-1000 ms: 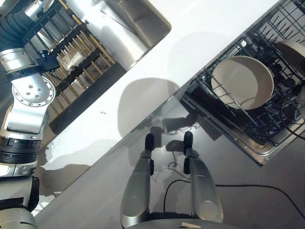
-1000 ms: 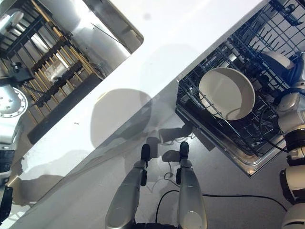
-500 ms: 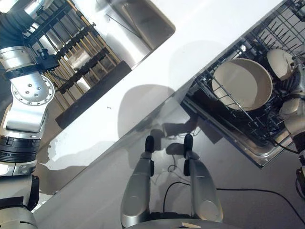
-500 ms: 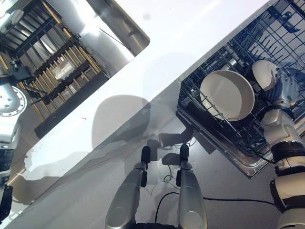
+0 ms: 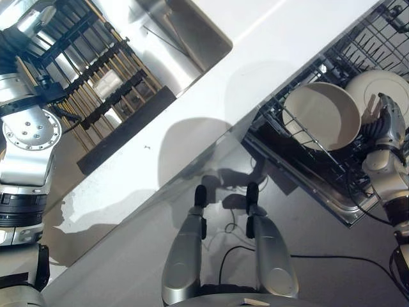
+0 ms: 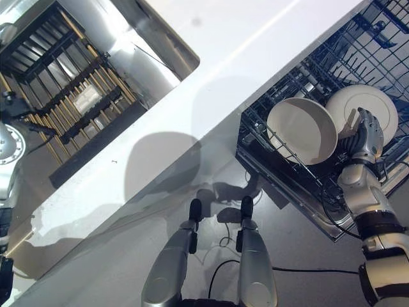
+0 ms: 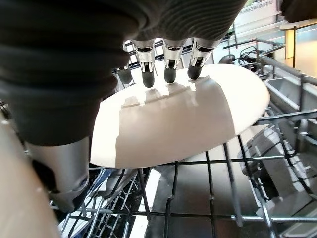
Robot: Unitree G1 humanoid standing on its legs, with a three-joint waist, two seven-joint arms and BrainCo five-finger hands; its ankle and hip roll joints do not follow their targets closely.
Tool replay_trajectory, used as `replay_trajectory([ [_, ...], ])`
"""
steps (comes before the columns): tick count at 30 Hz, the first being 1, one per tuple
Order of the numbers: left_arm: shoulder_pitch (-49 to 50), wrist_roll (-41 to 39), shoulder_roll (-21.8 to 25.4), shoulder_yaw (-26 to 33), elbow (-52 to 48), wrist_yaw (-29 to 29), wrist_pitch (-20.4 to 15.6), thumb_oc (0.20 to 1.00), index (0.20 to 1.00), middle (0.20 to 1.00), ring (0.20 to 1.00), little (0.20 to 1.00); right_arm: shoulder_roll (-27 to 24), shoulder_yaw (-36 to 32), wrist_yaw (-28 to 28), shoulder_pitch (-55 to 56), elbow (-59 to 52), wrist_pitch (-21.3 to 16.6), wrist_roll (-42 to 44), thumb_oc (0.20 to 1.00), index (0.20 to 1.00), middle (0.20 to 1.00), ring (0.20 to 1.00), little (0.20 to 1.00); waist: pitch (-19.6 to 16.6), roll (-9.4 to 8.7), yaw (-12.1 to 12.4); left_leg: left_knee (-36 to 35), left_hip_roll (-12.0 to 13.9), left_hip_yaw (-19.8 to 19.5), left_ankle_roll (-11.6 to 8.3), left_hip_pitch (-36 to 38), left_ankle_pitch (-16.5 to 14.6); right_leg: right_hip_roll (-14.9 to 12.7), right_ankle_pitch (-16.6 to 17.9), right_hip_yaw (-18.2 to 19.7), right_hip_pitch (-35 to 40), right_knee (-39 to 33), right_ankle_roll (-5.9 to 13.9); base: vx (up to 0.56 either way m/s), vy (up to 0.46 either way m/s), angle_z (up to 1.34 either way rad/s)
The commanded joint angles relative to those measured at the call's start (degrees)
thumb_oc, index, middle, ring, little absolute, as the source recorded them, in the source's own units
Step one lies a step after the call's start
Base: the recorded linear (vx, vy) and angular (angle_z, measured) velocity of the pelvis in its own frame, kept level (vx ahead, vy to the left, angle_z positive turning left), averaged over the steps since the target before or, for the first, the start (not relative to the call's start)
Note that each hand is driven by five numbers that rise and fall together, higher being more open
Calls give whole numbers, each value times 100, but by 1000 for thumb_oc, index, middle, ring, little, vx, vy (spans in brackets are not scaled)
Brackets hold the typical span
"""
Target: Pick up plates and place into dishwasher.
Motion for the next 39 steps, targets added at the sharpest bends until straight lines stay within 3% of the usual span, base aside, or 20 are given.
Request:
replay_trajectory([
  [1, 213, 71, -39, 425, -139, -20, -353, 1000, 1000, 1000, 1000, 1000, 45, -232, -284, 311, -340, -28, -204, 1000, 1000, 1000, 1000, 1000, -354, -88, -190, -218, -21, 269, 165, -184, 156, -121, -297, 190, 104, -2, 261, 16, 53, -1],
  [7, 447, 42, -196, 599, -176, -61, -386, 1000, 1000, 1000, 1000, 1000, 16, -497, -271, 430, -588, -49, -319, 1000, 1000, 1000, 1000, 1000, -442, -70, -231, -240, -39, 320, 166, -94, 134, -135, -291, 254, 151, -40, 268, 10, 55, -3],
  [14, 610, 48, -356, 687, -106, -42, -481, 1000, 1000, 1000, 1000, 1000, 34, -895, -1071, 435, -876, -248, -230, 1000, 1000, 1000, 1000, 1000, -473, 25, -279, -273, -50, 333, 163, -43, 126, -152, -316, 292, 154, -23, 272, 11, 47, -8],
  [17, 697, 44, -439, 721, -122, -8, -514, 1000, 1000, 1000, 1000, 1000, 30, -1019, -1128, 461, -1051, -311, -337, 1000, 1000, 1000, 1000, 1000, -487, 85, -300, -318, -66, 347, 167, -23, 139, -166, -321, 320, 118, -12, 284, 9, 80, 0],
  [19, 779, 21, -506, 778, -155, -17, -526, 1000, 1000, 1000, 1000, 1000, 12, -1109, -1078, 431, -1202, -551, -180, 1000, 1000, 1000, 1000, 1000, -508, 126, -302, -358, -65, 363, 165, 4, 143, -183, -333, 330, 119, -23, 287, 18, 74, -1],
  [21, 839, -13, -552, 838, -181, -33, -517, 1000, 1000, 1000, 1000, 1000, 89, -1206, -814, 403, -1510, -1026, 240, 1000, 1000, 1000, 1000, 1000, -523, 152, -310, -380, -65, 367, 164, 25, 148, -187, -347, 336, 114, -11, 283, 18, 54, -6],
  [28, 1227, 51, -855, 1067, -236, -43, -730, 1000, 1000, 1000, 1000, 1000, 526, -1683, -932, 925, -2604, -1656, 232, 1000, 1000, 1000, 1000, 1000, -597, 165, -414, -397, -41, 465, 149, 105, 120, -196, -399, 337, 106, 46, 291, 13, 68, -7],
  [33, 1580, 97, -1143, 1236, -364, -101, -839, 1000, 1000, 1000, 1000, 1000, 846, -1989, -1057, 1493, -2930, -1784, 102, 1000, 1000, 1000, 1000, 1000, -716, 167, -491, -386, -65, 544, 166, 266, 54, -226, -408, 397, 195, 27, 308, 30, 95, -10],
  [39, 1916, 167, -1519, 1277, -417, -128, -979, 1000, 1000, 1000, 1000, 1000, 1137, -2374, -1602, 1933, -3070, -1839, 675, 1000, 1000, 1000, 1000, 1000, -816, 288, -641, -287, -108, 684, 185, 393, -68, -305, -430, 554, 237, 37, 338, 20, 143, -10],
])
